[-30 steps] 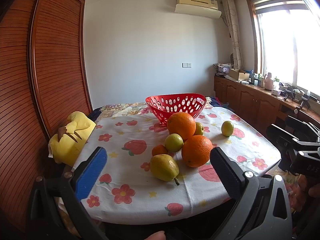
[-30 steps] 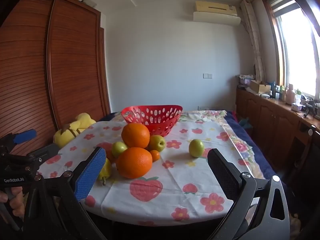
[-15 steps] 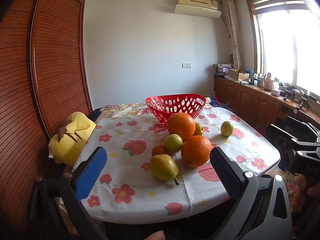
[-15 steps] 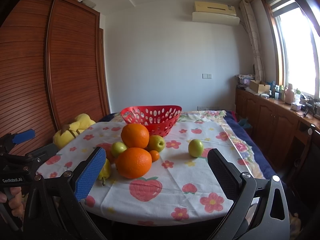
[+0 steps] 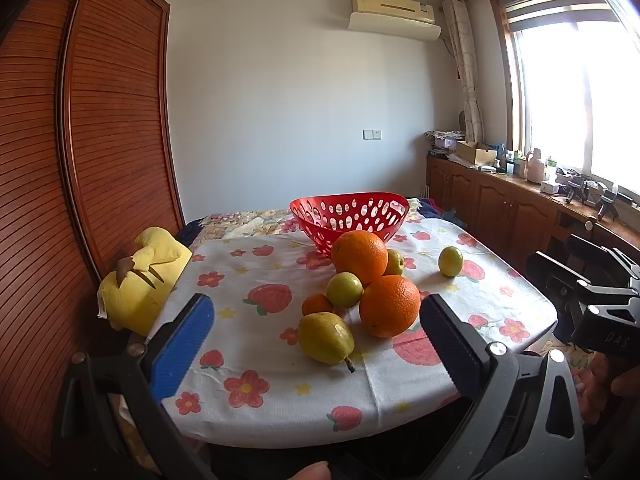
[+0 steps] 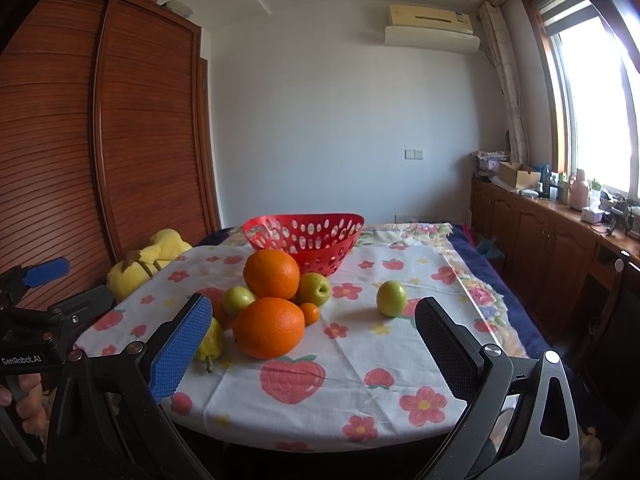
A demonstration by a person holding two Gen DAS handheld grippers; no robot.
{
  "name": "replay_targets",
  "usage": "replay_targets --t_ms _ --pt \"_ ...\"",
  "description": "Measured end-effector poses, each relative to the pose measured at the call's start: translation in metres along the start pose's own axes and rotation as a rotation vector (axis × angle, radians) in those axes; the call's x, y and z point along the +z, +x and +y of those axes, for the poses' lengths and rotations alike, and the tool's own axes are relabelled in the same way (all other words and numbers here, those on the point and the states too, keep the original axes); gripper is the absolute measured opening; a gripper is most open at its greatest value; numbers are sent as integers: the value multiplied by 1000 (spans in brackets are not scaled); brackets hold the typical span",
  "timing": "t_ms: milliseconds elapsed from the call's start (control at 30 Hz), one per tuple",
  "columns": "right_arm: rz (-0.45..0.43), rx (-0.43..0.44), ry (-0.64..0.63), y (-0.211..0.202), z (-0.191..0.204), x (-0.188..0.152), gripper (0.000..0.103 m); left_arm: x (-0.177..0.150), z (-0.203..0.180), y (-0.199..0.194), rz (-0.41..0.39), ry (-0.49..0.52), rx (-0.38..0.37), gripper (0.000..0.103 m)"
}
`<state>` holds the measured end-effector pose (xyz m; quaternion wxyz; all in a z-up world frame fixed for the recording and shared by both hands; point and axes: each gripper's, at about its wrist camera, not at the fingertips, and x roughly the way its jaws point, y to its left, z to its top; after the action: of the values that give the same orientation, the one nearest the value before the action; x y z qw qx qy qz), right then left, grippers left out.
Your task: Organize fruits
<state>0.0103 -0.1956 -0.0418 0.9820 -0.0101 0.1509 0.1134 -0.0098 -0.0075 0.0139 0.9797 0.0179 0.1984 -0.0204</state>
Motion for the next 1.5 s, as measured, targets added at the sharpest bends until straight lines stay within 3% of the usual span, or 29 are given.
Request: replay_targets --t_ms 1100,1500 --pt "-1 5 -3 0 3 3 103 1 -3 -5 -6 2 -9 103" --pt "52 28 -8 17 0 -11 103 -14 3 19 64 -24 -40 103"
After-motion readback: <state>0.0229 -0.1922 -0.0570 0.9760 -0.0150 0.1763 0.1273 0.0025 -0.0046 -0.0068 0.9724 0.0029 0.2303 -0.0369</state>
